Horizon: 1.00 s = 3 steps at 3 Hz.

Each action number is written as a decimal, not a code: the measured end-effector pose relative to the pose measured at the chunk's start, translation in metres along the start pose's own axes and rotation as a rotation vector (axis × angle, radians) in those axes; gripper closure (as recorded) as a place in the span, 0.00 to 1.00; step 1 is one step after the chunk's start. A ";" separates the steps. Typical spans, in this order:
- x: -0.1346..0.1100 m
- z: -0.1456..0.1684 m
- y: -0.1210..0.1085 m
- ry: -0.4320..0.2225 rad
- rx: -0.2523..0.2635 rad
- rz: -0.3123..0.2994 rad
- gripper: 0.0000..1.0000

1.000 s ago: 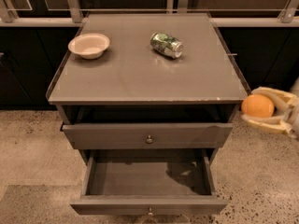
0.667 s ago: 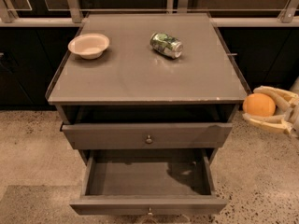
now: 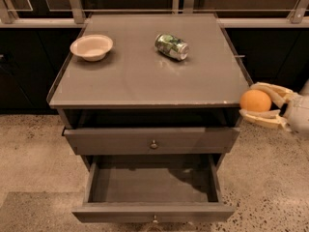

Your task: Pick orange from middle drawer and place on counter

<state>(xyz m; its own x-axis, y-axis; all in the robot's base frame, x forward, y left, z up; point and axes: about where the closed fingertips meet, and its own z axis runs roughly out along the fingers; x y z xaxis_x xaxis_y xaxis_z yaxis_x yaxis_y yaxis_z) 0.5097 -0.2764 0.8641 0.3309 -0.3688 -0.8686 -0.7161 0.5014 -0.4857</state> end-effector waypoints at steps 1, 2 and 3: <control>-0.001 0.044 -0.025 0.001 -0.043 -0.053 1.00; -0.006 0.082 -0.048 0.013 -0.091 -0.099 1.00; -0.004 0.115 -0.063 0.033 -0.145 -0.124 1.00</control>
Offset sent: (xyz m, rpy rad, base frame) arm 0.1306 0.0606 0.0337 -0.1680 -0.0521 0.1231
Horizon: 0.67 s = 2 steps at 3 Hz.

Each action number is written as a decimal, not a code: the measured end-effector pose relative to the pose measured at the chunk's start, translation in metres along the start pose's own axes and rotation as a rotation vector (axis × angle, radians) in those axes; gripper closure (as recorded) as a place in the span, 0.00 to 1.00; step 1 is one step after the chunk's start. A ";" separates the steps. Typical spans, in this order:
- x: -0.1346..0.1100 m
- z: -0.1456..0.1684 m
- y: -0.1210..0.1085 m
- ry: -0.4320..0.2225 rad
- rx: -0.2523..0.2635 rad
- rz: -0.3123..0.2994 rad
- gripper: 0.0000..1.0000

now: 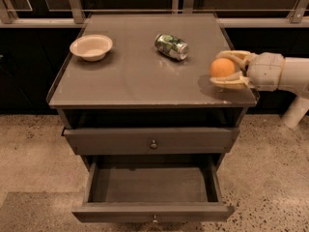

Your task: Pick orange from middle drawer and place on counter

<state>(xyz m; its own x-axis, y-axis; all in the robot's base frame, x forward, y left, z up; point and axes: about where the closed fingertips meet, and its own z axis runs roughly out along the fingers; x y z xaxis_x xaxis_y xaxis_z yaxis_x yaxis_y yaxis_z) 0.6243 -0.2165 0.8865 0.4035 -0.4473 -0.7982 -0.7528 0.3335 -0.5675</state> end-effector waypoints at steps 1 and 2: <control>0.011 0.024 -0.008 0.015 -0.046 0.007 1.00; 0.022 0.043 -0.009 0.015 -0.085 0.034 1.00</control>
Offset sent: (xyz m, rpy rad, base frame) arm 0.0545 0.0269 -0.0374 -0.0309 0.1207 0.0739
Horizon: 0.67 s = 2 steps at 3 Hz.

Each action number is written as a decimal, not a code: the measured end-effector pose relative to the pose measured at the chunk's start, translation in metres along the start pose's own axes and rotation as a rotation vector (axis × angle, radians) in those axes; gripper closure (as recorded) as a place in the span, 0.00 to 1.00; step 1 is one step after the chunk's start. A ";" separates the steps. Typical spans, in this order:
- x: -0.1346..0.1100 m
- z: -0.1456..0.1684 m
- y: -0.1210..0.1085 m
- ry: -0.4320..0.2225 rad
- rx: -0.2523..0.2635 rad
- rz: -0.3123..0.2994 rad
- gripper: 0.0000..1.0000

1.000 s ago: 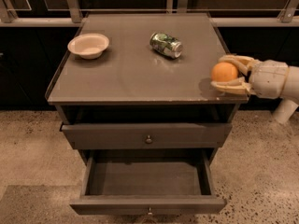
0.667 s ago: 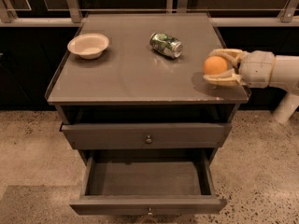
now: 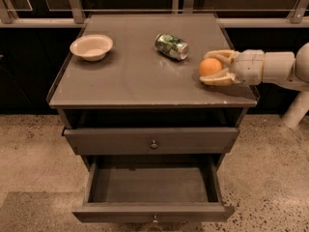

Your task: Pick orange from middle drawer and place on counter

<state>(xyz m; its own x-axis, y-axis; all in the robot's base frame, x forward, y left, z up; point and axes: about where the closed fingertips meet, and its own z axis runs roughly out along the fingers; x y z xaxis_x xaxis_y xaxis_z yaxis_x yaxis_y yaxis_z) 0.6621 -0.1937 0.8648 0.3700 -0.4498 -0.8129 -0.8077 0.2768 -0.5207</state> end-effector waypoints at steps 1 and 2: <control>0.000 0.002 -0.001 -0.002 -0.003 0.000 0.81; 0.000 0.002 -0.001 -0.002 -0.003 0.000 0.59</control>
Offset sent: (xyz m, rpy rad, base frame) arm 0.0013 0.0017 0.0000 0.0001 0.0011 0.0032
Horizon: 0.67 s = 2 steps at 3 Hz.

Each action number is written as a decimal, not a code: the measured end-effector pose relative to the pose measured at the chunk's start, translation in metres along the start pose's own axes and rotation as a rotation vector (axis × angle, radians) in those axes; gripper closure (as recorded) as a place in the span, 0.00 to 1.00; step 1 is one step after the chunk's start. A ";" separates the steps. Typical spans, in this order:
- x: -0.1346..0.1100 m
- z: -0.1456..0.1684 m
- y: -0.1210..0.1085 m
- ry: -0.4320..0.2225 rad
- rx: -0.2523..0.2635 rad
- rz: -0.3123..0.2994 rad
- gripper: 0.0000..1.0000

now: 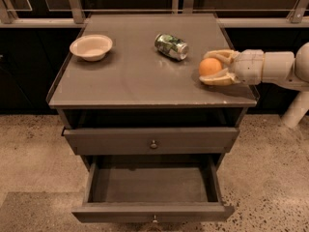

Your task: Pick orange from middle drawer and place on counter

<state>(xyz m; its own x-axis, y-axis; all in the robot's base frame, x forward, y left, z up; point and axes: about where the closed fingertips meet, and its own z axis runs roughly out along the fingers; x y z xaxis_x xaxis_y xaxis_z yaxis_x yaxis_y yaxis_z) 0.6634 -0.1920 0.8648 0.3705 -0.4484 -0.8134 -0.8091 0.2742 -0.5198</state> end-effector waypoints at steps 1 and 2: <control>0.000 0.000 0.000 0.000 0.000 0.000 0.36; 0.000 0.000 0.000 0.000 0.000 0.000 0.13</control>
Offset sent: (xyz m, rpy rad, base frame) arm 0.0000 0.0000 0.0000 0.0000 0.0000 0.0000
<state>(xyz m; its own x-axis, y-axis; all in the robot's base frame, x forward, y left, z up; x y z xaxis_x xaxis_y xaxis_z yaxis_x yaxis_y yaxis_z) 0.6634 -0.1919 0.8648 0.3706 -0.4484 -0.8134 -0.8092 0.2741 -0.5197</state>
